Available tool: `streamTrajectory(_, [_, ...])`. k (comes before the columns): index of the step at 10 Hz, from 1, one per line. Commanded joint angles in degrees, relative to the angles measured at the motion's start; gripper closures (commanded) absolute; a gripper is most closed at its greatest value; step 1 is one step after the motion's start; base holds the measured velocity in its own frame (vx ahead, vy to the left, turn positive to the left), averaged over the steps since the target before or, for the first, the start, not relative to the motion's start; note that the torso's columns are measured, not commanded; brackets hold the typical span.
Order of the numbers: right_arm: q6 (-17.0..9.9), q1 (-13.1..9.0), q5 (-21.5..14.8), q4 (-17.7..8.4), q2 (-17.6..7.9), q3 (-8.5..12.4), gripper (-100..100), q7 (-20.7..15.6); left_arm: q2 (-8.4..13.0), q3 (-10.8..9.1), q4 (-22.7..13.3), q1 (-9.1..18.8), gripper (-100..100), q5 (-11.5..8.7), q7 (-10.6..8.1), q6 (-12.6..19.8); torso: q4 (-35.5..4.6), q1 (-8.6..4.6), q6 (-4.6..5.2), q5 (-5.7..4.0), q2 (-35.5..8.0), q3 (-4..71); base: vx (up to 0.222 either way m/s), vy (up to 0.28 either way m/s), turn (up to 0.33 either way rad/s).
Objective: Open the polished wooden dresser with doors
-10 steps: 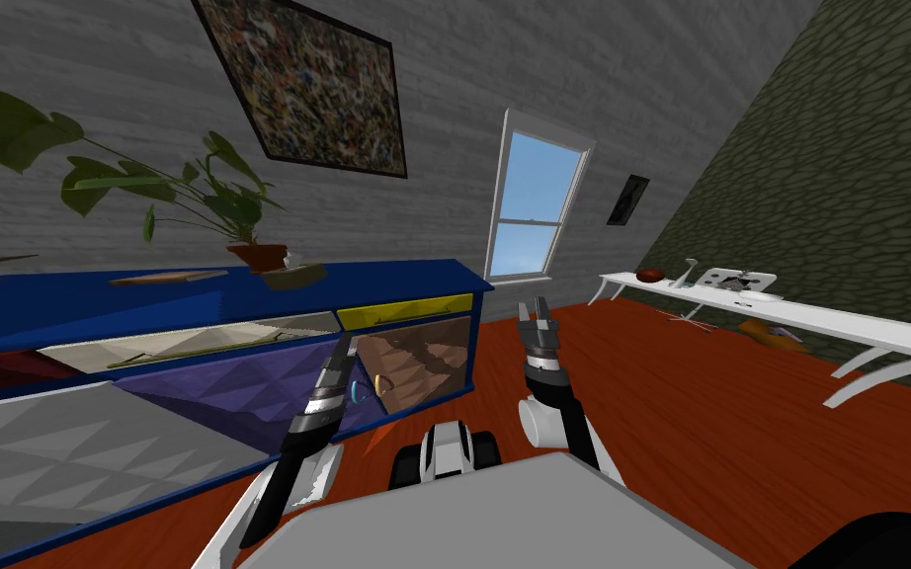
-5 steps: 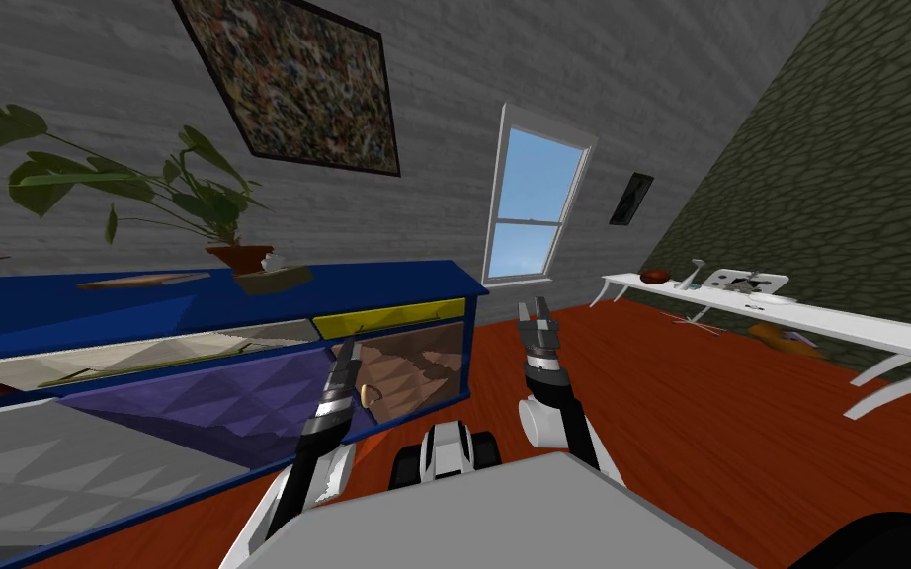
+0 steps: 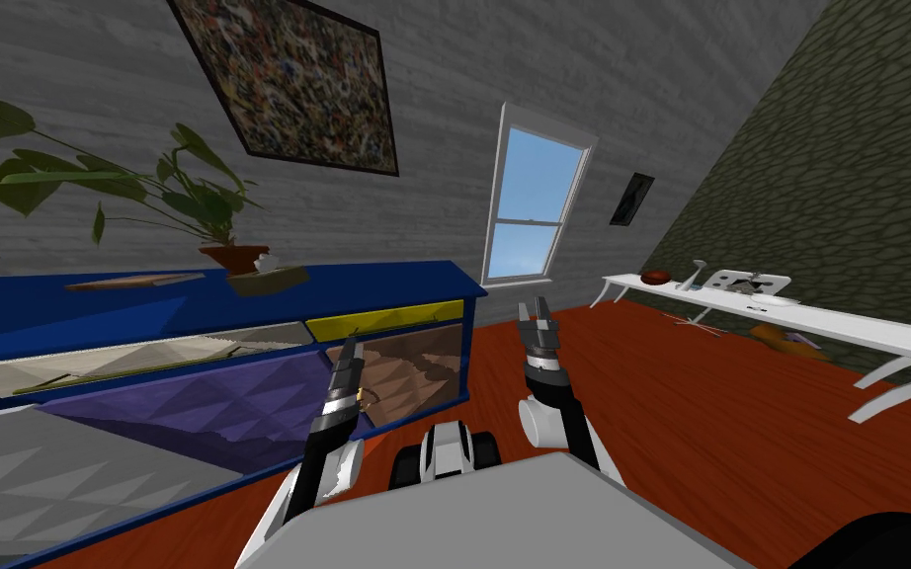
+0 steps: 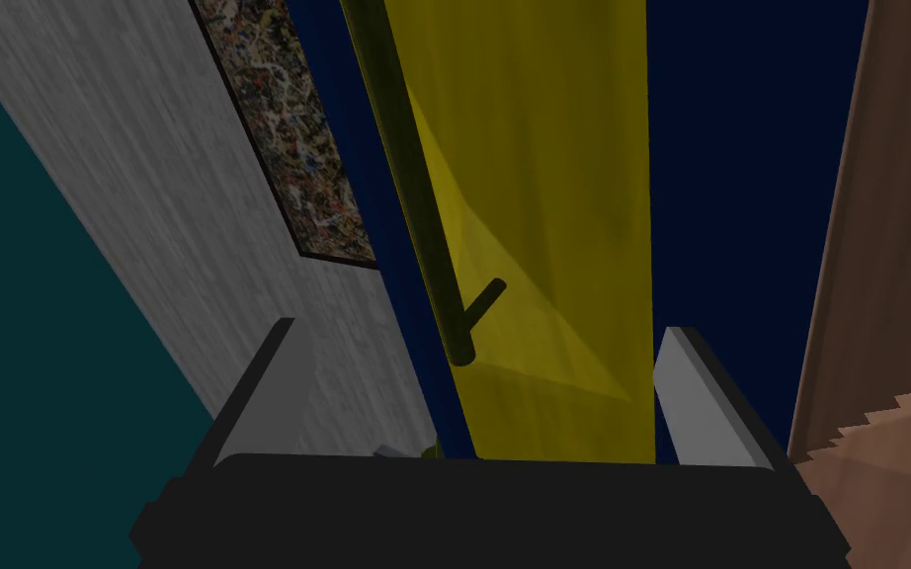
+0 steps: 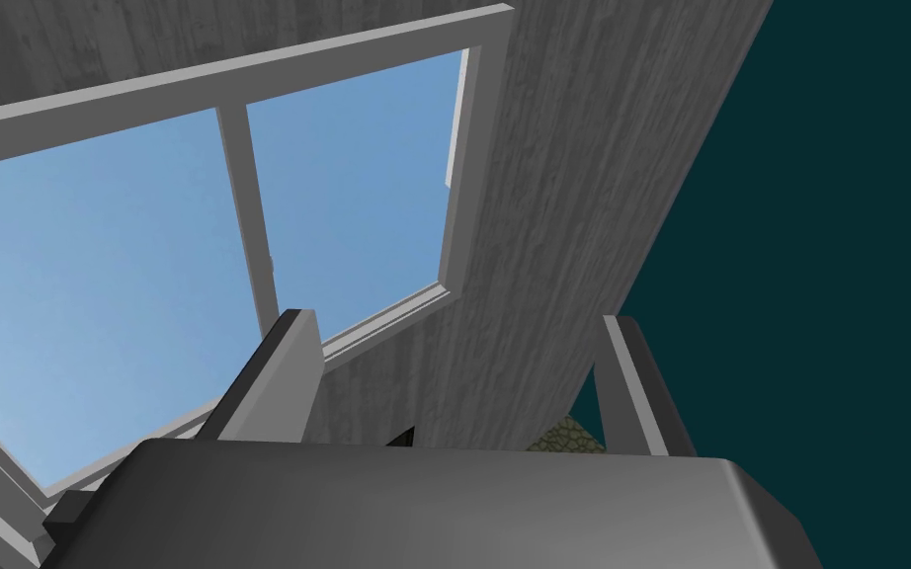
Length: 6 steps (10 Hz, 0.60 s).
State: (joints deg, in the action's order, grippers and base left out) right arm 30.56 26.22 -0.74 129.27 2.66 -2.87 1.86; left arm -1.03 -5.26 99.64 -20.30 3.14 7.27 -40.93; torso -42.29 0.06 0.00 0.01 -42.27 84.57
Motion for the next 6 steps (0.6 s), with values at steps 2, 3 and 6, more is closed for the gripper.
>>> streamTrajectory(2, [0.0, 0.0, 0.0, 0.0, 0.0, 0.0, 0, 0.0, 0.2, -0.17, 3.5, 0.3, -100, 0.0, -0.13, 3.9, 0.0, -0.03, 0.00, 0.00, 0.1, 0.0, 0.043, 0.005, -0.006])
streamTrajectory(3, [0.0, 0.0, 0.0, 0.0, 0.0, 0.0, 0, 0.0, 0.0, 0.00, 3.1, 0.1, -100, 0.1, -0.03, 3.3, 0.0, -0.10, 0.00, -0.02, 0.0, 0.0, 0.019, -0.004, 0.000])
streamTrajectory(6, [0.0, 0.0, 0.0, 0.0, 0.0, 0.0, 0, 0.0, 0.0, 0.00, -0.2, 0.0, 100, 0.0, 0.00, 0.0, 0.4, 0.14, 0.02, 0.29, 0.1, 0.0, -0.032, -0.003, 0.011])
